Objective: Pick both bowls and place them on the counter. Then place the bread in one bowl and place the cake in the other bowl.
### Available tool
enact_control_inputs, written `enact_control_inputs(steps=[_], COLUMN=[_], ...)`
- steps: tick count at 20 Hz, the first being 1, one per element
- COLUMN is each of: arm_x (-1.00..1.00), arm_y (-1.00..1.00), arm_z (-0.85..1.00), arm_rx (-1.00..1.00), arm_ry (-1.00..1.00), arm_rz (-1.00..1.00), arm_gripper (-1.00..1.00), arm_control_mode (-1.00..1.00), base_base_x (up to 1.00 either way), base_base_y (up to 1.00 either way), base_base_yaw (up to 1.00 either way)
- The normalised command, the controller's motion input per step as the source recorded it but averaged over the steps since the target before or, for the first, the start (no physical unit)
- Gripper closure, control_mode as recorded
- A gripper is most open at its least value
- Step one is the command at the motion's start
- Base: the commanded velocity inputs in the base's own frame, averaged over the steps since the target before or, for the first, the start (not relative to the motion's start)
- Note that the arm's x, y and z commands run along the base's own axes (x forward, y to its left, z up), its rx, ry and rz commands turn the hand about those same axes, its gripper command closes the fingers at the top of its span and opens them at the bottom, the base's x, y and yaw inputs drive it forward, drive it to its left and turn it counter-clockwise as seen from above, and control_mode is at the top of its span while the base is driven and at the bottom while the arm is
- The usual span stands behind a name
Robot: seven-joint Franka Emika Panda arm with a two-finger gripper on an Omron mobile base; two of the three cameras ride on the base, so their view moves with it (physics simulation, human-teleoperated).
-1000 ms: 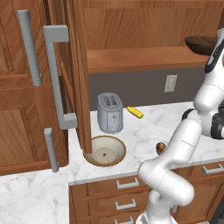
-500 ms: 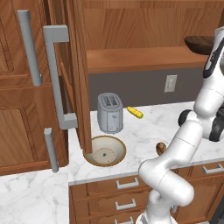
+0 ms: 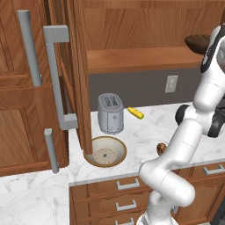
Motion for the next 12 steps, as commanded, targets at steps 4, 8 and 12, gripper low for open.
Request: enact_control_inputs(steps=[4, 8, 12], arm_x=[-0.35, -0.56, -0.64], arm_y=[-0.04, 0.0, 0.02], arm_z=[0.0, 0.04, 0.09], arm_rx=[0.06, 0.09, 0.11], arm_ry=[0.05, 0.03, 0.06], arm_rz=[0.11, 0.1, 0.06], arm_gripper=[1.0, 1.0, 1.0], arm_control_mode=[-1.0, -1.0, -1.0], base_base_x=[0.0, 0.0, 0.0], base_base_y=[0.0, 0.0, 0.0], base_base_yaw=[0.0, 0.0, 0.0])
